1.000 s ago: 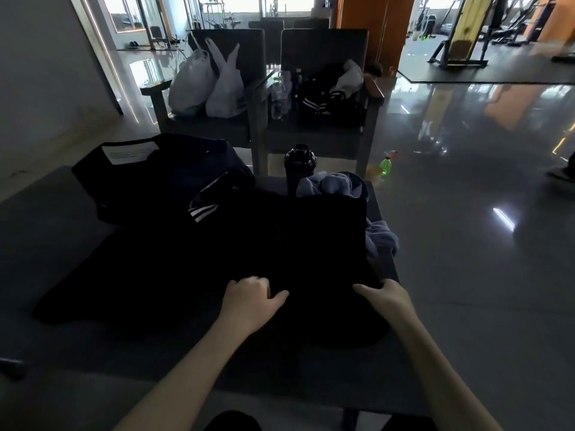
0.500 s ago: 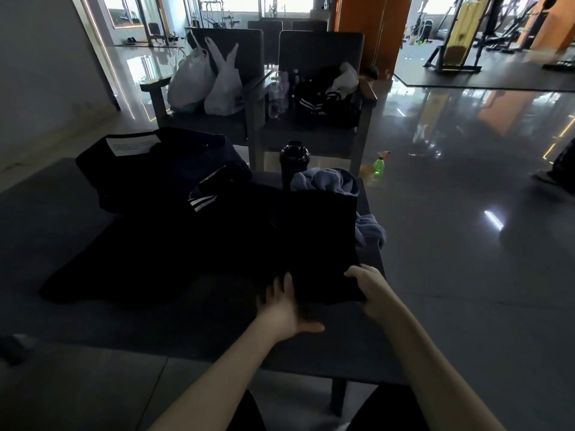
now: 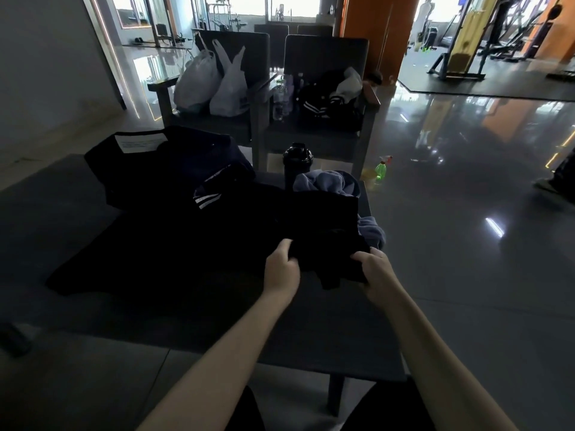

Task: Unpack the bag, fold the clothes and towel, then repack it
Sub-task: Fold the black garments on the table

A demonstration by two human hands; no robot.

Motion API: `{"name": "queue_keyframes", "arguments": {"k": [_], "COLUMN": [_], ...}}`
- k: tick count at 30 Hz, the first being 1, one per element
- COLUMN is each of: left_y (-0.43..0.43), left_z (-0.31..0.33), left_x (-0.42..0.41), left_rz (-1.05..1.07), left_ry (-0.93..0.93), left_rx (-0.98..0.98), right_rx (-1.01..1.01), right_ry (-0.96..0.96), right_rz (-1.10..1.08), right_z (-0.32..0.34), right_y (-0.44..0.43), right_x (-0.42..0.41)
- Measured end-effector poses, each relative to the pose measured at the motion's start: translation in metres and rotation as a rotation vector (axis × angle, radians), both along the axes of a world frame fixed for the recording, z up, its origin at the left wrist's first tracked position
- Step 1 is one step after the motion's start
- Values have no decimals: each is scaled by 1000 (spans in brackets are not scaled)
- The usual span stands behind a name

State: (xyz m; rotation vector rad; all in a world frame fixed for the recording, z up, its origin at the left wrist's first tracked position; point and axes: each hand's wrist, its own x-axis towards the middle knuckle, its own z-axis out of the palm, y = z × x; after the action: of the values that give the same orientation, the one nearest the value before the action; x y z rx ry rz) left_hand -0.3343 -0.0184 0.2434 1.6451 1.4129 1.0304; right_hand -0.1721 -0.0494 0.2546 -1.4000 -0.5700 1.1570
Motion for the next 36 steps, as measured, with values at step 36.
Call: {"name": "queue_keyframes", "arguments": {"k": [36], "left_y": [20], "left_z": [-19], "left_x": [-105], "left_rz": [-323], "left_ry": [1003], "left_rx": [-432], "right_rx": [-71], "right_ry": [-204], "right_rz": [-56], "right_z": [-52], "right_y": [-13], "right_x": [6]}}
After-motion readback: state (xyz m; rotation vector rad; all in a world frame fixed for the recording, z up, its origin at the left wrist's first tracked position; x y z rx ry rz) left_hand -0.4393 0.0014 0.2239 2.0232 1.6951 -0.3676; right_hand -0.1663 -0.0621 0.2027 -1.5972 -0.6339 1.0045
